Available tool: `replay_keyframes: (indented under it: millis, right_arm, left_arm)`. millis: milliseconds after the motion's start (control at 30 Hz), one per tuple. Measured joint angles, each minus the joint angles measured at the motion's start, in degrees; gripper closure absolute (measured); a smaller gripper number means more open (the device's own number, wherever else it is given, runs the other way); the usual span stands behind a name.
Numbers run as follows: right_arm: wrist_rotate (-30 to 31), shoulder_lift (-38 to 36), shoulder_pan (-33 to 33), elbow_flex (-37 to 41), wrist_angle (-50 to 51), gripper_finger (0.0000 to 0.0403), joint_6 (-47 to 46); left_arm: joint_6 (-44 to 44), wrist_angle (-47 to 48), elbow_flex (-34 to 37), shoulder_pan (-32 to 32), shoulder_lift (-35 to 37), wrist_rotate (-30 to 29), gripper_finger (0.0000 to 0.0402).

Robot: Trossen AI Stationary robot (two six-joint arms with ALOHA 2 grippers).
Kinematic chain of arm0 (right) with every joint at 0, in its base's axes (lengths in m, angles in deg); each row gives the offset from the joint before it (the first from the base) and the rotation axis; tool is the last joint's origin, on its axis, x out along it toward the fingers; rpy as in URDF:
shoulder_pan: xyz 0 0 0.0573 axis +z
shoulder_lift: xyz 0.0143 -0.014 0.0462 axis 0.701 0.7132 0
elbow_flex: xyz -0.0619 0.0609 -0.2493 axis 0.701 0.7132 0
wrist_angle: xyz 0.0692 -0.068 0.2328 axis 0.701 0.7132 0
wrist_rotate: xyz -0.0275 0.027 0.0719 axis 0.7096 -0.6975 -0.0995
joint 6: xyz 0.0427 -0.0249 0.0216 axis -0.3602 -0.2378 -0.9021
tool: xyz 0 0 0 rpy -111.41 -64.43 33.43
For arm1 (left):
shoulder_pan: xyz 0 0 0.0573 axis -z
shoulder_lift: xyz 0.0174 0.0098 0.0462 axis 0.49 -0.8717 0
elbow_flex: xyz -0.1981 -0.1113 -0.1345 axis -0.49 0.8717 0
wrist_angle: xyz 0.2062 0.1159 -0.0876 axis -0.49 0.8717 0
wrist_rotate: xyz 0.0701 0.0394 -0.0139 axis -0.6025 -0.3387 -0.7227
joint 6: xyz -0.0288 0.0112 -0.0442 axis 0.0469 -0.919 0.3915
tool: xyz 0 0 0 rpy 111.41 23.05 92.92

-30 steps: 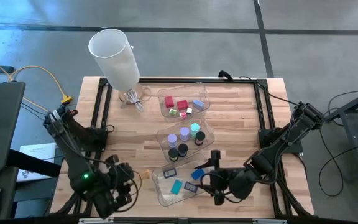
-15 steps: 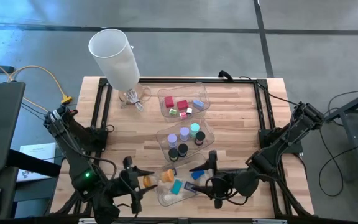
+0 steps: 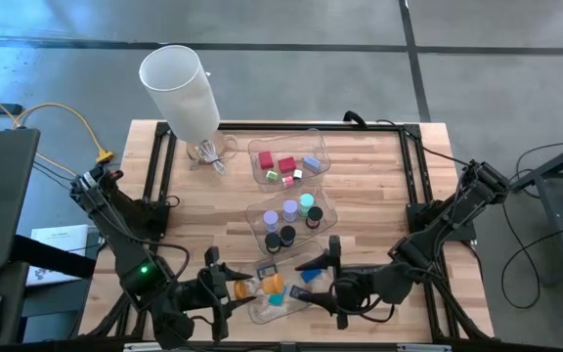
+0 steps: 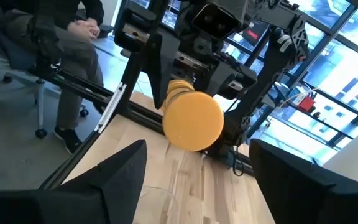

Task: Pick & Place Office items
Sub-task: Put the yellow hourglass into the middle transparent bin

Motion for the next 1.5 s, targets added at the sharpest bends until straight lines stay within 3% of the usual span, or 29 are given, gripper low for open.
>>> replay_keyframes:
  millis: [533,800,967,1500]
  right_arm:
    - [-2.4,0.0,-0.5,0.0,0.4,0.0116,-2.9]
    - [9.1,0.0,-0.5,0.0,1.7,0.0066,-9.6]
    - [5.6,0.0,-0.4,0.0,1.7,0.0046,-8.1]
    - [5.9,0.0,-0.4,0.0,5.2,0.0006,-6.5]
  left_arm:
    - [-0.4,0.2,0.0,0.0,0.0,1.4,0.0216]
    - [-0.4,0.2,0.0,0.0,0.0,1.4,0.0216]
    - [-0.8,0.2,0.0,0.0,0.0,1.4,0.0216]
    - [-0.9,0.3,0.0,0.0,0.0,1.5,0.0213]
